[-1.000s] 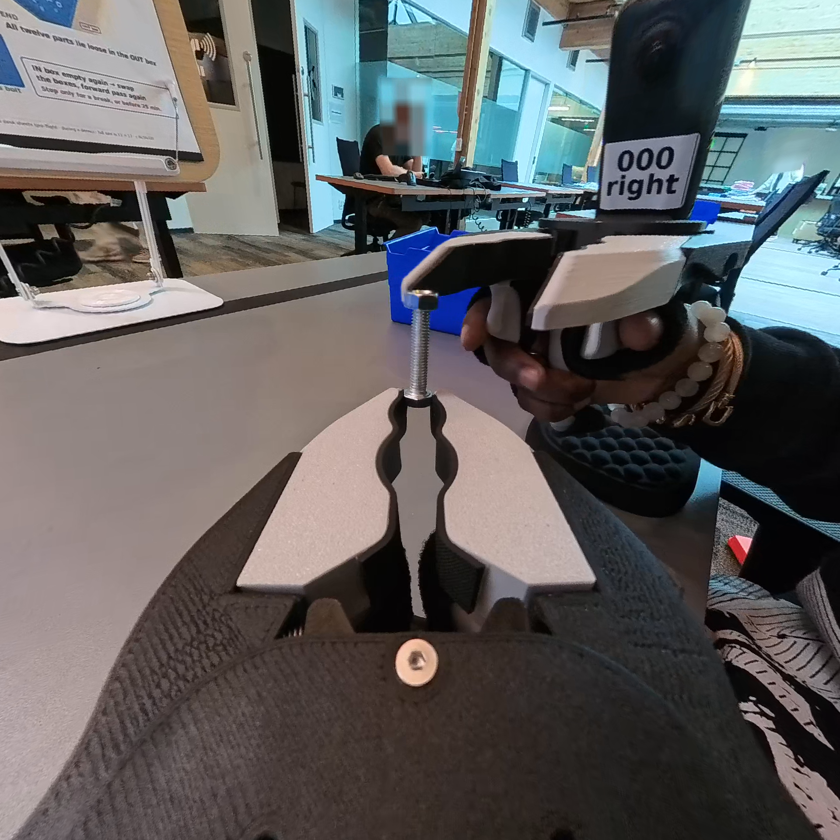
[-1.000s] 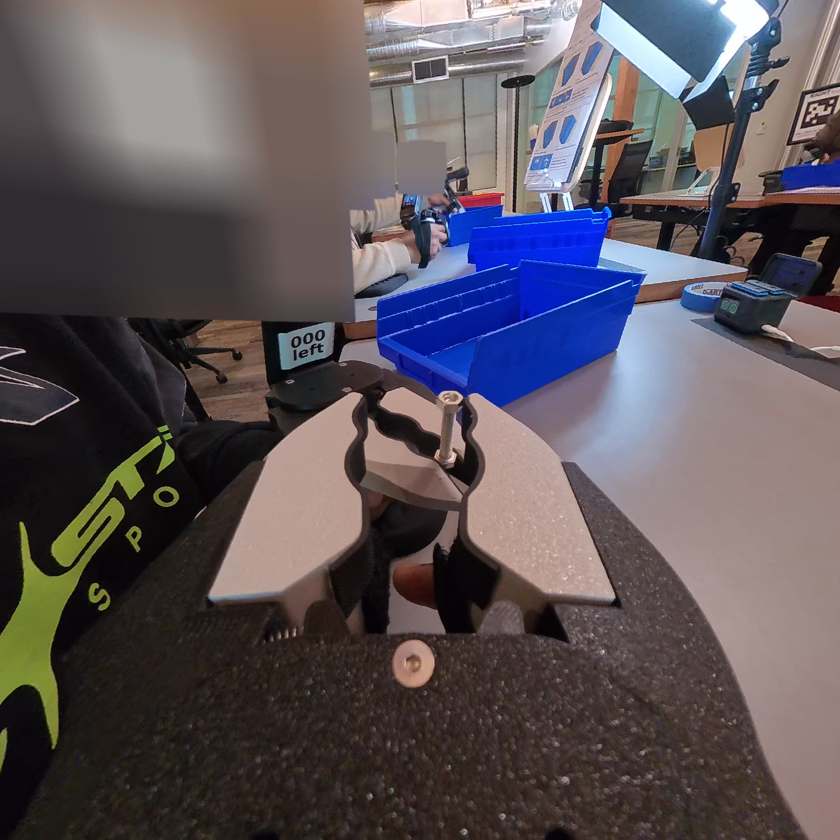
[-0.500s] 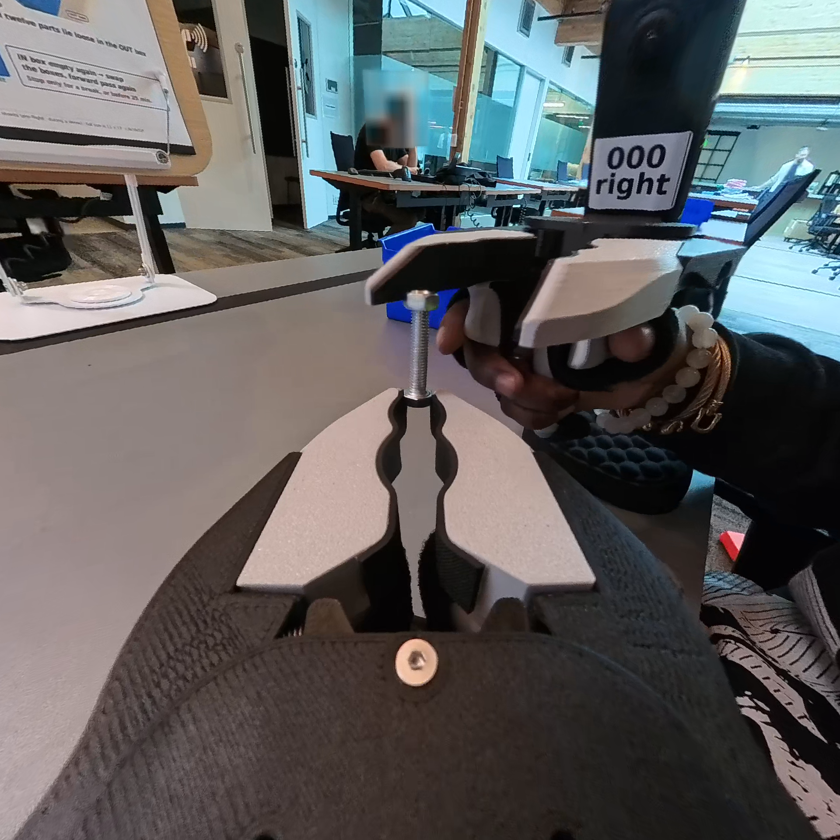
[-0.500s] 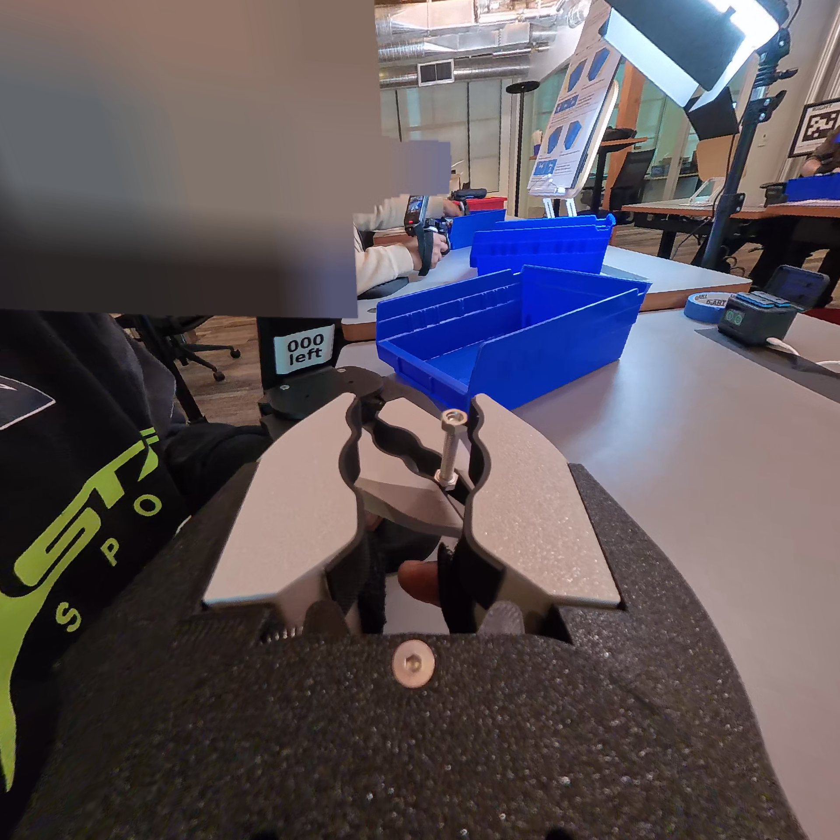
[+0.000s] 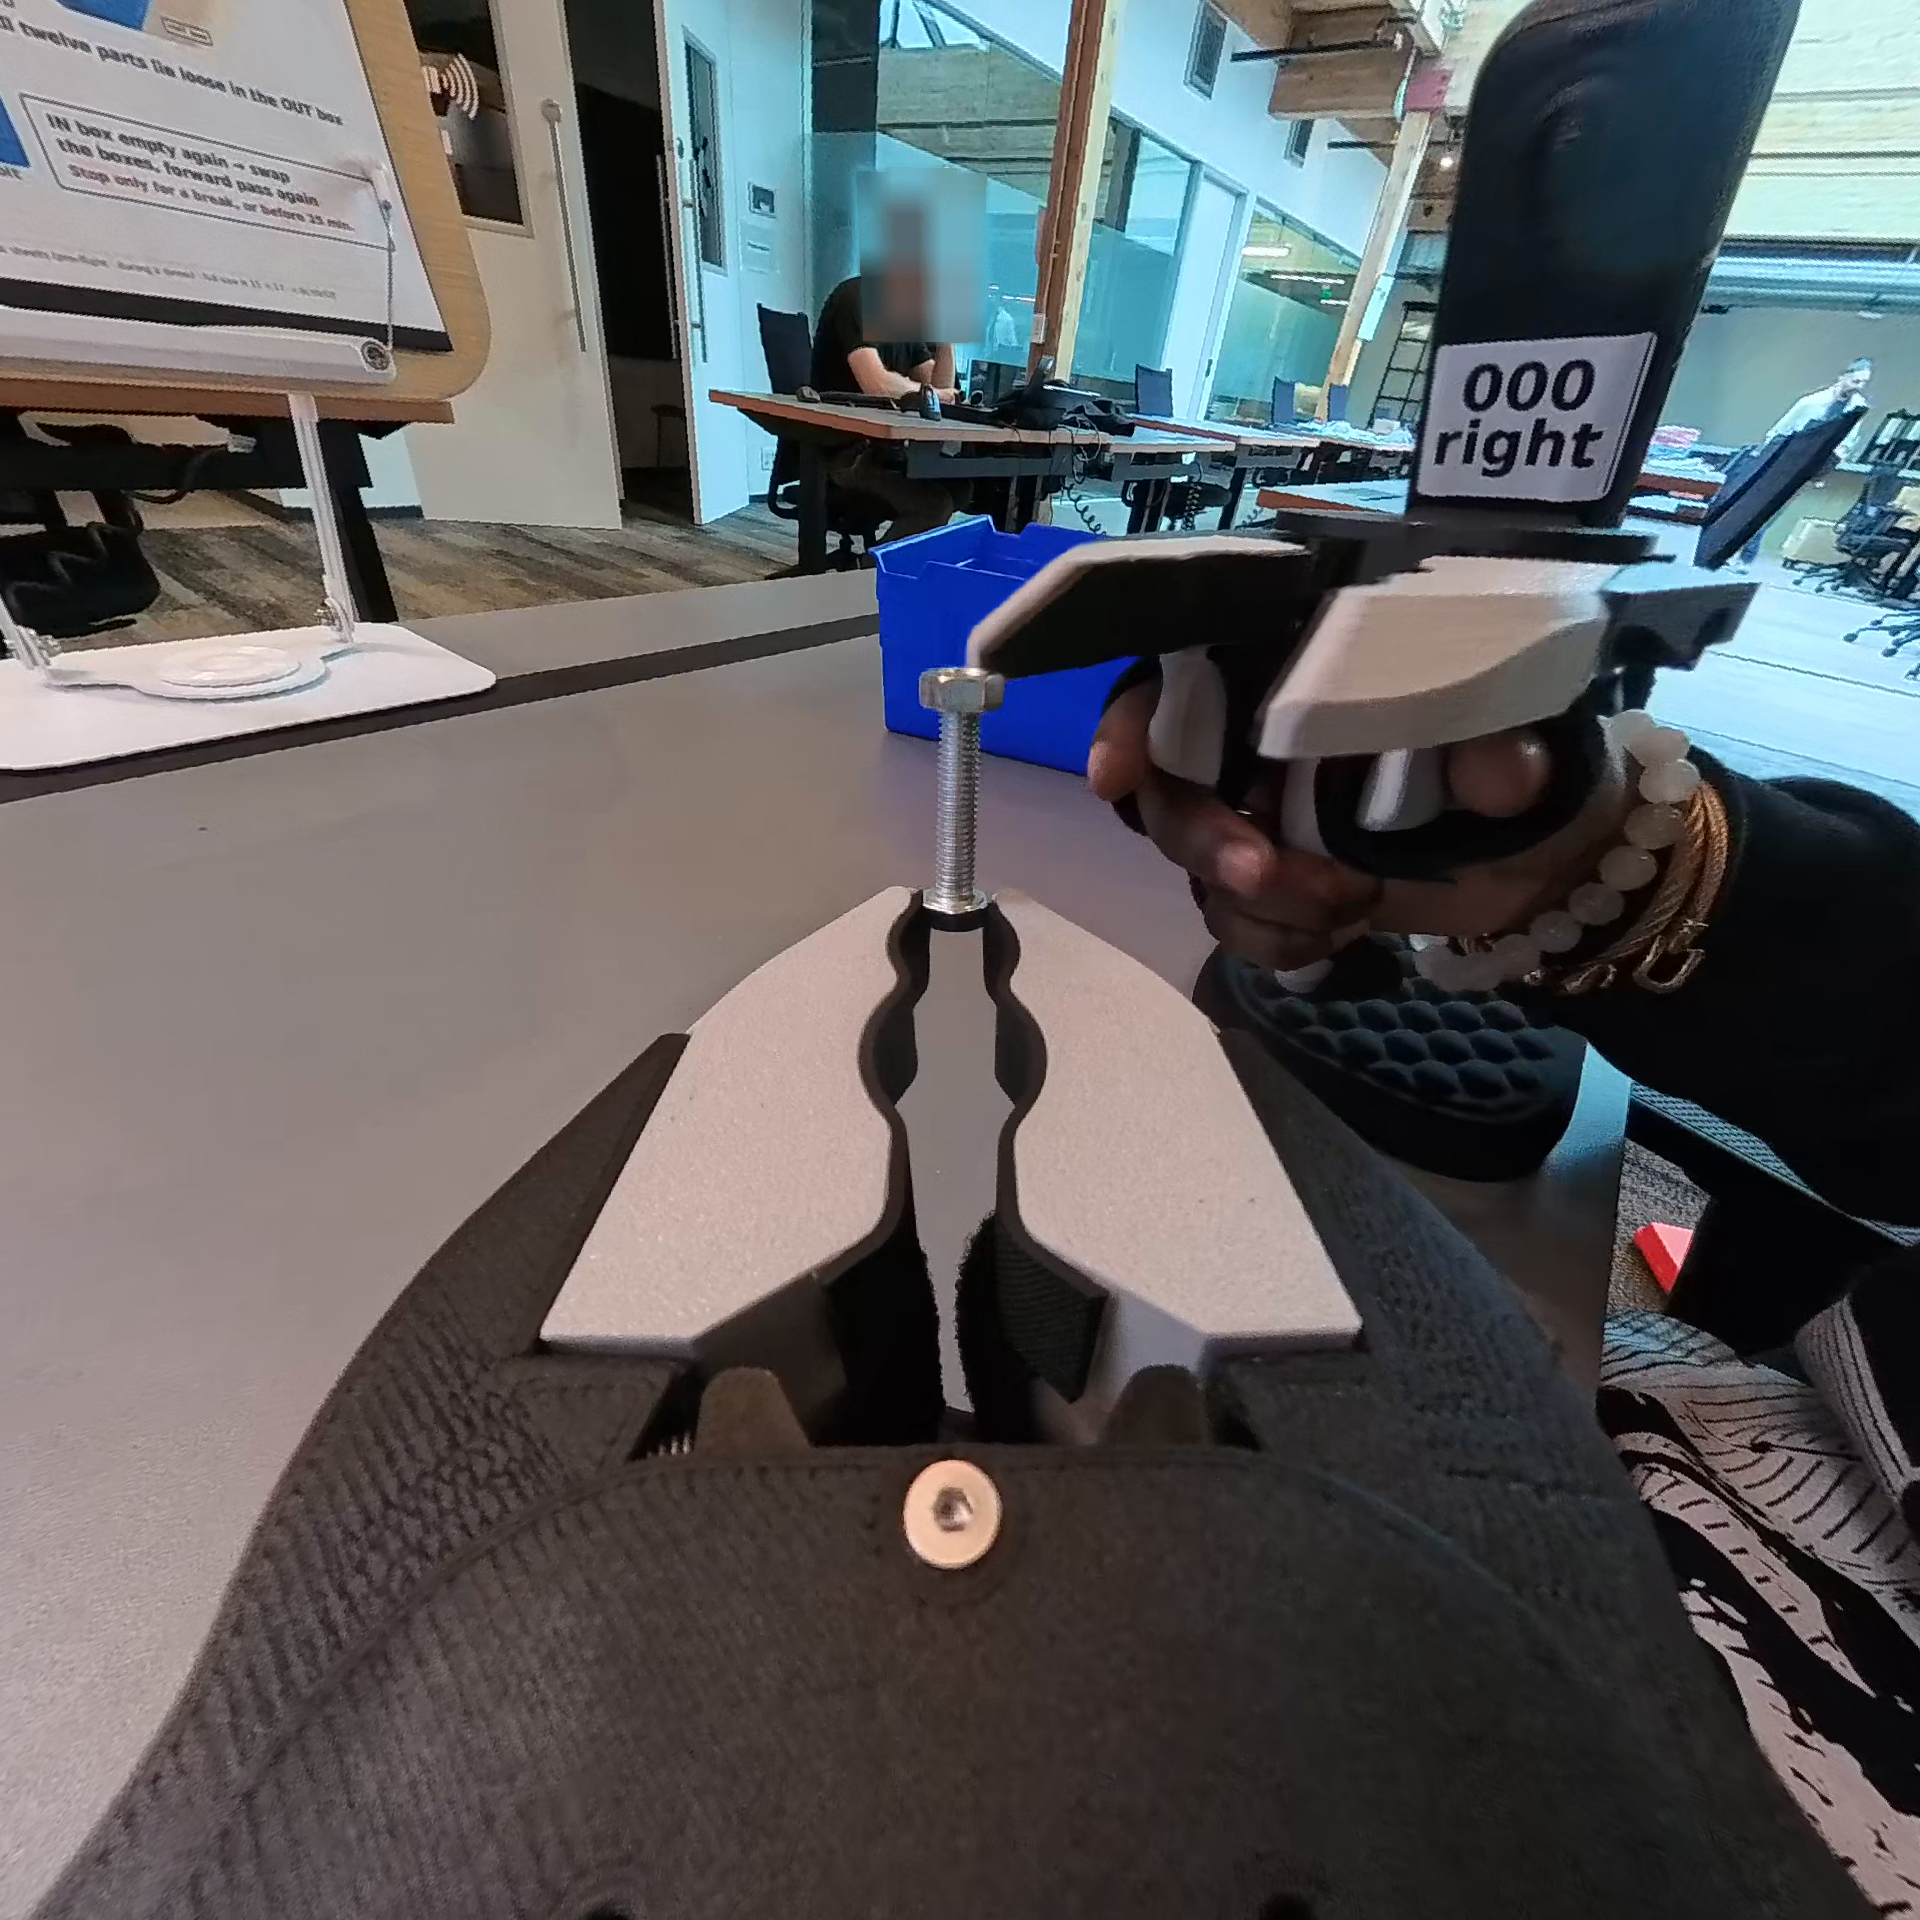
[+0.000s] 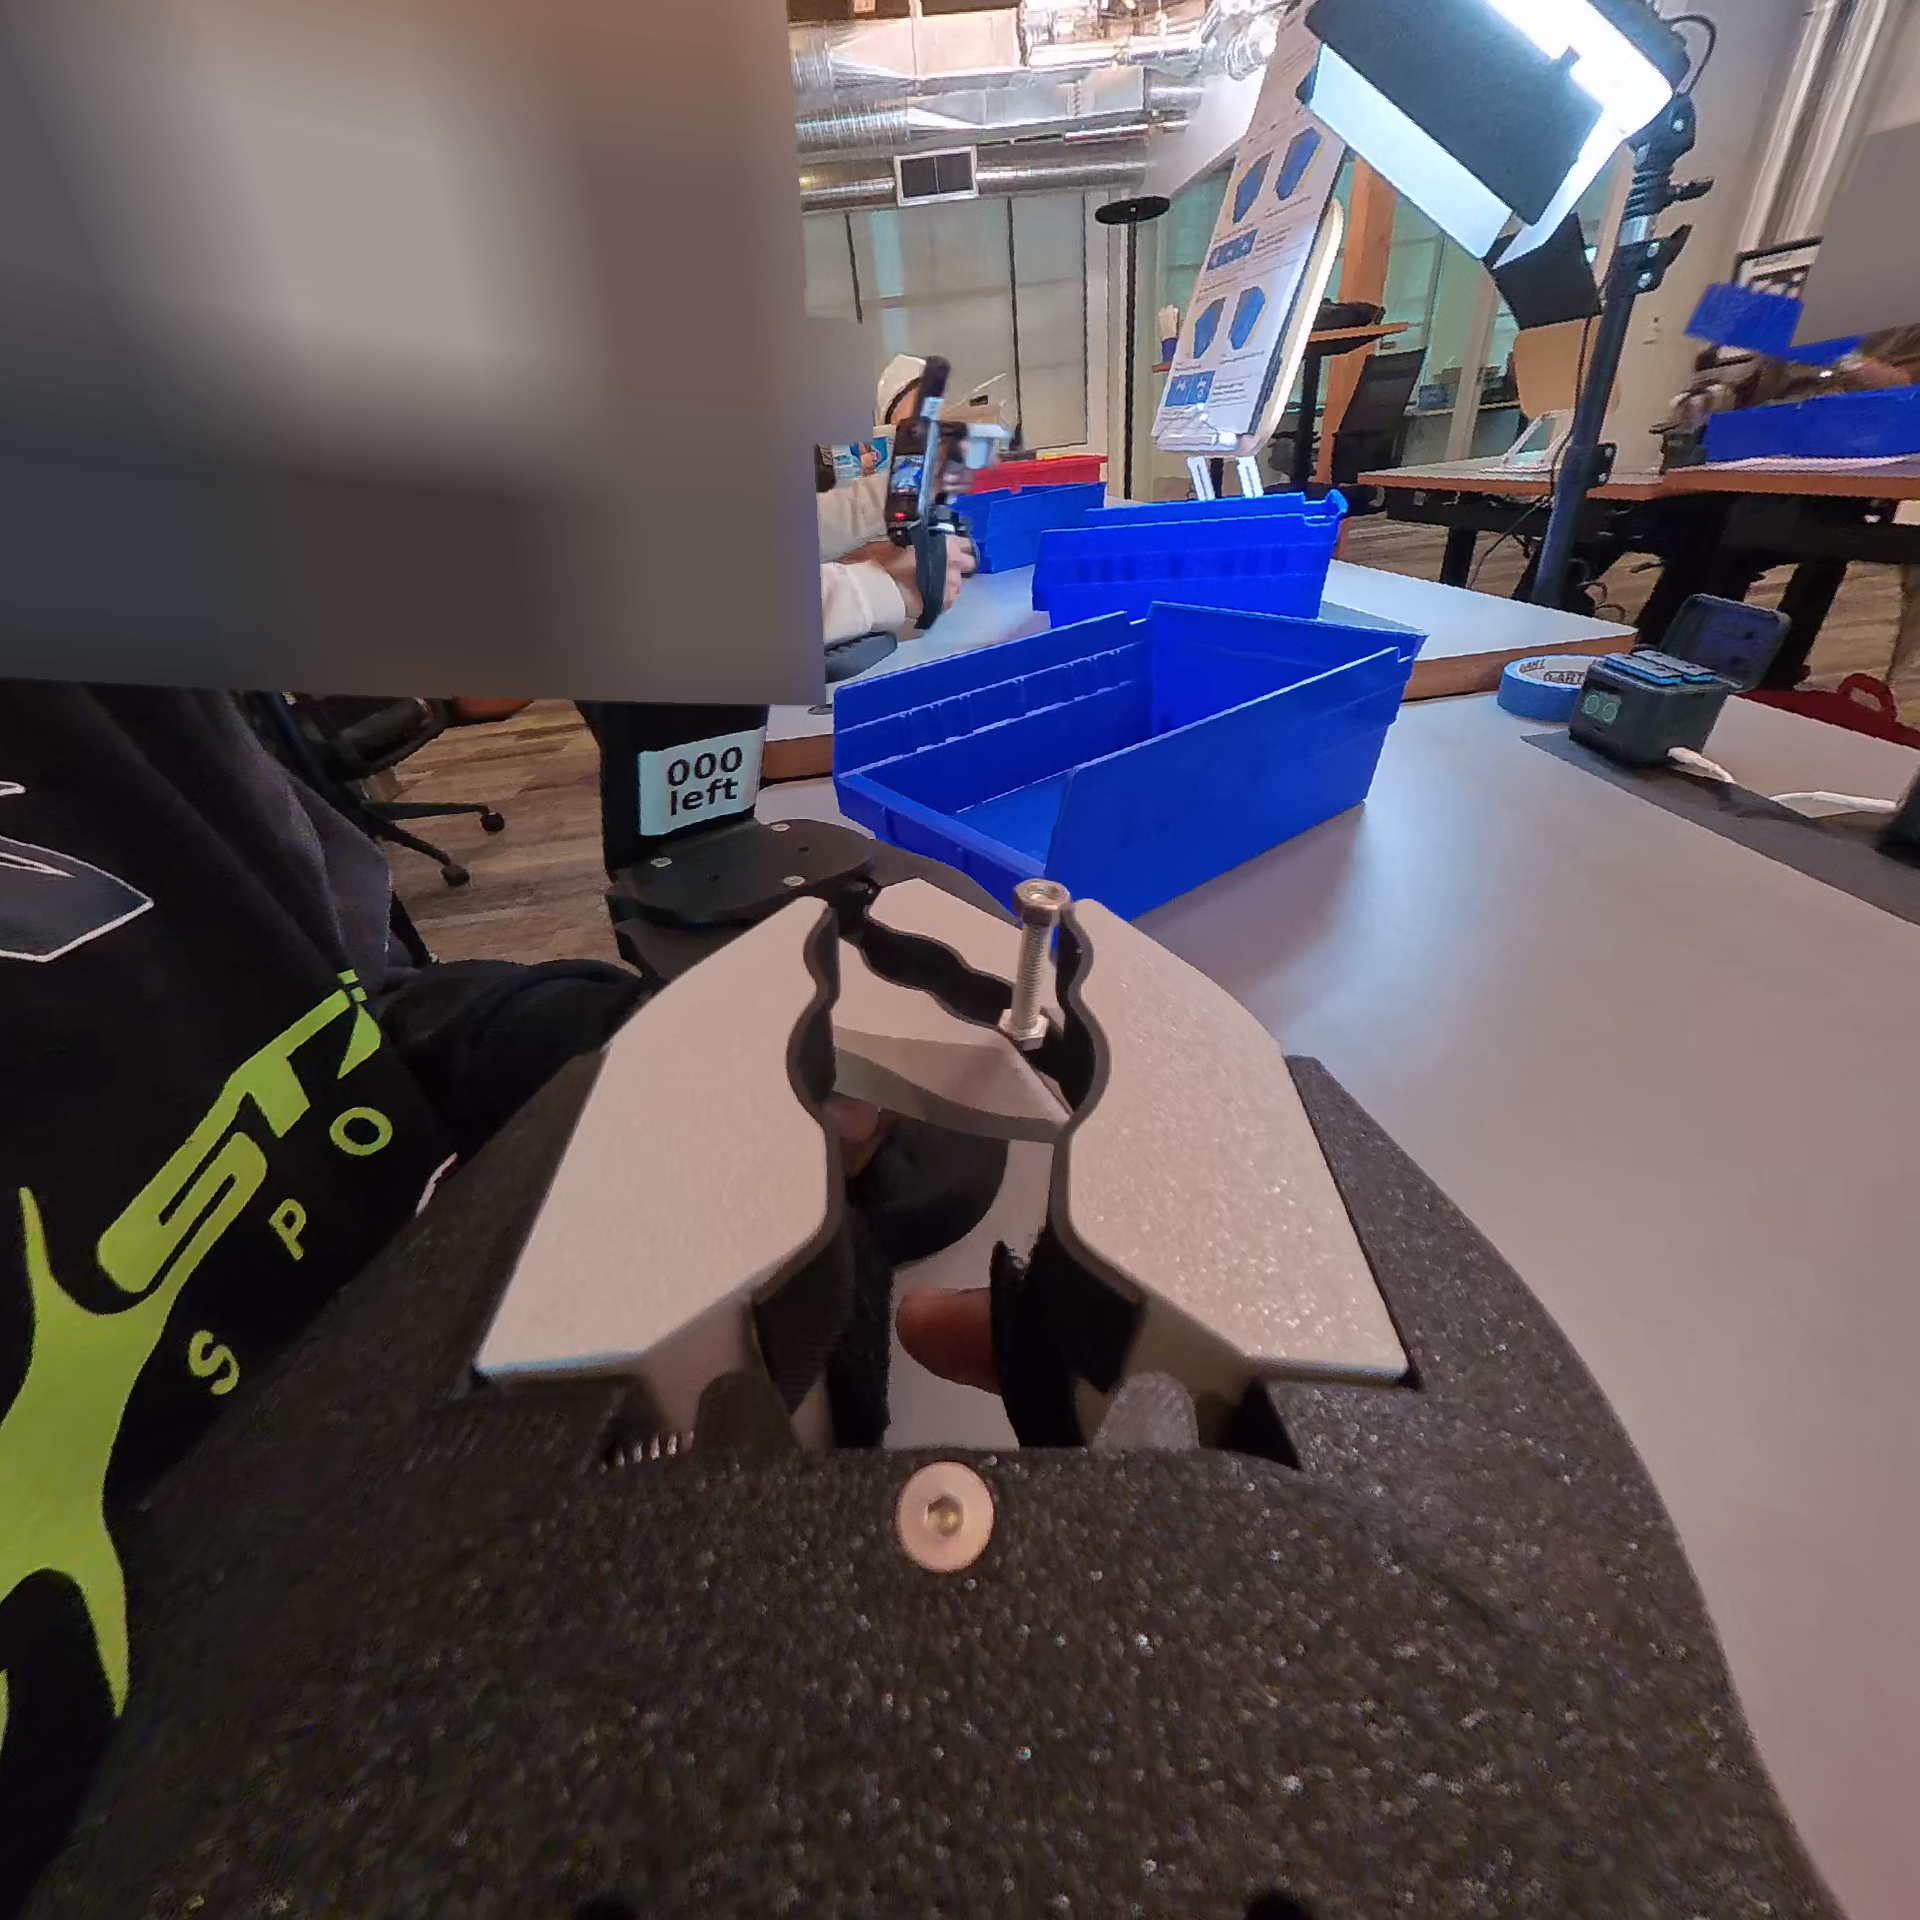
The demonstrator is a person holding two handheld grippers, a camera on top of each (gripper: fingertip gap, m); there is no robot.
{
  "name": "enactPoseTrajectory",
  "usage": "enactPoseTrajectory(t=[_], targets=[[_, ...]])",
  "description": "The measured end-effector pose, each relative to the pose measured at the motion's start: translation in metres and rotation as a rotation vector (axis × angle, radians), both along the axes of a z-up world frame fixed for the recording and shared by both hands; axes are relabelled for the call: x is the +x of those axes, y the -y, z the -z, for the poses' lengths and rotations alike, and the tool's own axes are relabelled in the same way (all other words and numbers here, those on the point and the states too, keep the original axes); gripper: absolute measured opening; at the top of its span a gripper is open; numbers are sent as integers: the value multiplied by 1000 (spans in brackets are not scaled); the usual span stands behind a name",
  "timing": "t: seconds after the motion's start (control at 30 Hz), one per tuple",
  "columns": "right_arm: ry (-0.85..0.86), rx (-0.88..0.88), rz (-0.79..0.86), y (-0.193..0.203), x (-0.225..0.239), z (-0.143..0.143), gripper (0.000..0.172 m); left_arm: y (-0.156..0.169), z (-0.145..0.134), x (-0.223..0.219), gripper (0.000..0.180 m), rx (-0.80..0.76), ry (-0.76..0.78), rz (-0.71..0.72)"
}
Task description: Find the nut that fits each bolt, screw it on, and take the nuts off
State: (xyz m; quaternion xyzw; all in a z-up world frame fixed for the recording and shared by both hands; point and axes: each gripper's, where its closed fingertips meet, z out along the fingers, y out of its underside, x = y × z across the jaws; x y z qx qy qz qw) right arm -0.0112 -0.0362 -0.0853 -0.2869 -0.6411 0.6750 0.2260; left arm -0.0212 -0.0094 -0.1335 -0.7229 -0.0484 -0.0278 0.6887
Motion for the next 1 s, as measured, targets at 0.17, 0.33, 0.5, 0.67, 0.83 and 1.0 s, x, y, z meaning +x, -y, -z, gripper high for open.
enactPoseTrajectory(t=[0.17, 0.33, 0.5, 0.67, 0.83, 1.0], targets=[[3, -15, -3, 5, -9, 1, 51, 0, -1, 5, 10, 7, -12, 36], [12, 7, -54, 22, -17, 5, 56, -1, 0, 11, 10, -1, -15, 81], [9, 11, -63, 25, -13, 6, 53, -1, 1, 9, 10, -4, -2, 78], [10, -8, -27, 17, -6, 6, 53, -1, 1, 7, 10, 2, 9, 67], [6, -29, 9, 9, 6, 5, 50, 0, 0, 5, 10, 7, 15, 59], [-19, -67, 48, 1, 12, 2, 40, 0, 0, 6, 10, 7, 12, 64]])
